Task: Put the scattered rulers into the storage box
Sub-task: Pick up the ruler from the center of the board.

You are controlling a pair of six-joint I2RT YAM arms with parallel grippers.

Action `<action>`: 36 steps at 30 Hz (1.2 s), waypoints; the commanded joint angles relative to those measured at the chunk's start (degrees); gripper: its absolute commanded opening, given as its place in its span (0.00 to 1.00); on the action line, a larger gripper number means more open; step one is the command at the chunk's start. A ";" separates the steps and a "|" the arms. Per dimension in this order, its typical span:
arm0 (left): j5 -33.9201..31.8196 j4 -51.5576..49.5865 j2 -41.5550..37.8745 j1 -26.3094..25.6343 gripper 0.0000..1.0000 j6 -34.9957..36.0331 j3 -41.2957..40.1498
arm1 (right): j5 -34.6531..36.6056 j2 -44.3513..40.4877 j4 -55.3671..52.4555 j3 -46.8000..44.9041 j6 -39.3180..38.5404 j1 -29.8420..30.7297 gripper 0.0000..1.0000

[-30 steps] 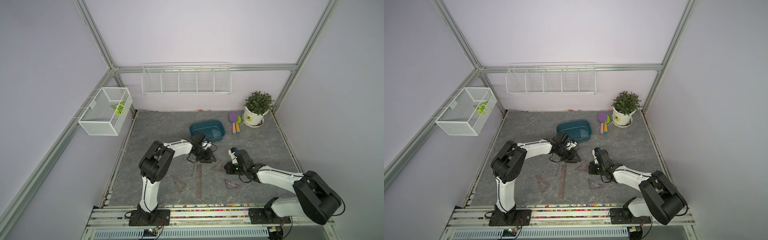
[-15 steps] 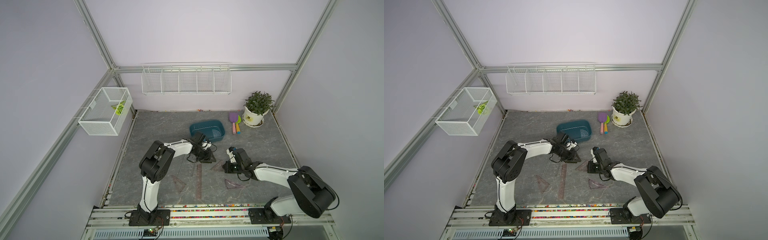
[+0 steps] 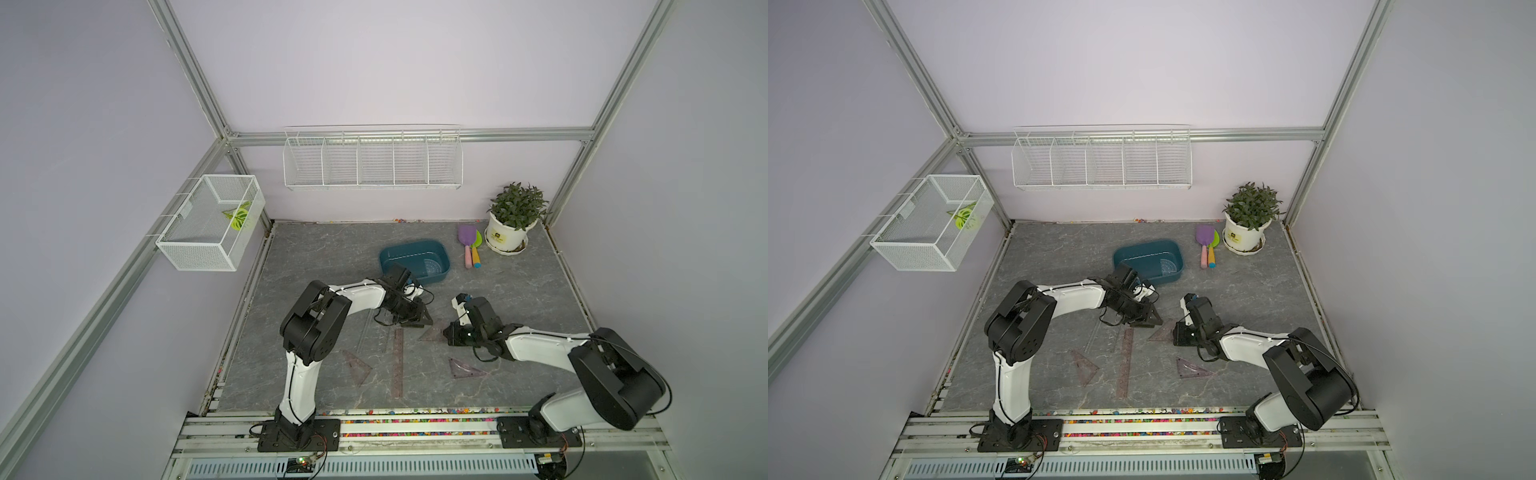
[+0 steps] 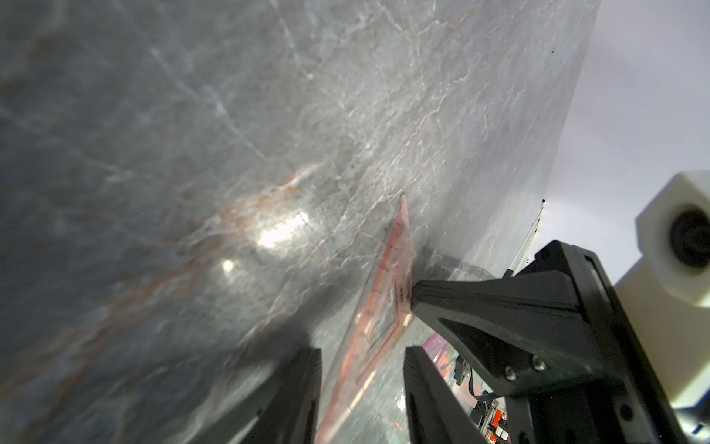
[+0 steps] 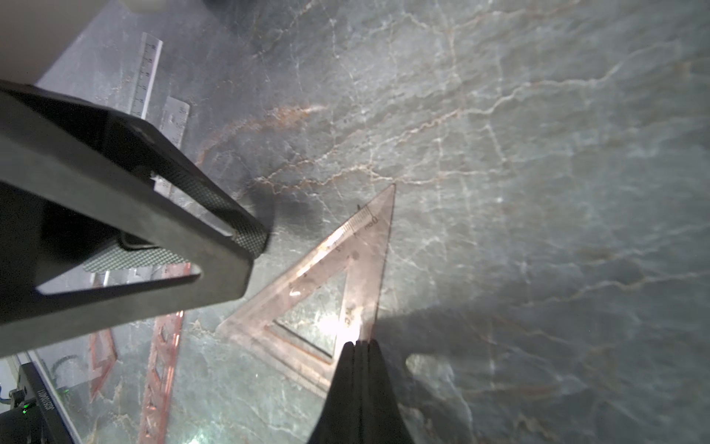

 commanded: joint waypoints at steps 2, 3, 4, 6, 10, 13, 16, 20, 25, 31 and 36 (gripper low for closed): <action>0.04 -0.40 1.56 -0.56 0.42 0.82 -1.38 | 0.38 1.40 -0.61 -2.17 -0.01 -0.25 0.00; 0.10 -0.36 1.51 -0.56 0.42 0.74 -1.58 | 0.51 1.24 -0.62 -2.32 -0.07 -0.30 0.00; 0.25 -0.30 1.51 -0.58 0.42 0.67 -1.73 | 0.56 1.18 -0.62 -2.43 -0.07 -0.27 0.00; 0.50 -0.21 1.42 -0.61 0.42 0.65 -2.08 | 0.36 1.29 -0.45 -2.69 -0.07 -0.21 0.00; 1.05 0.01 1.20 -0.94 0.42 0.40 -3.00 | -0.09 1.84 0.55 -3.25 0.34 -0.18 0.00; 1.40 0.22 1.06 -1.15 0.41 0.40 -3.83 | -0.16 1.91 1.28 -3.92 0.68 -0.21 0.00; 1.46 0.38 0.93 -1.27 0.41 0.30 -4.33 | -0.43 2.09 2.00 -4.29 0.90 -0.26 0.00; 0.98 0.67 0.73 -1.23 0.41 0.21 -4.42 | -0.72 0.21 0.66 -3.44 0.71 -0.20 0.00; 0.34 0.66 0.42 -1.21 0.41 0.18 -4.67 | -0.10 -3.50 -2.67 -0.71 -0.48 -0.22 0.00; -0.20 0.84 0.00 -1.27 0.41 0.03 -5.21 | -1.25 -3.28 -2.09 0.72 -0.51 -0.17 0.00; -0.22 1.02 -0.09 -1.20 0.42 -0.01 -5.52 | -1.68 -2.38 -1.24 1.45 -0.15 0.22 0.00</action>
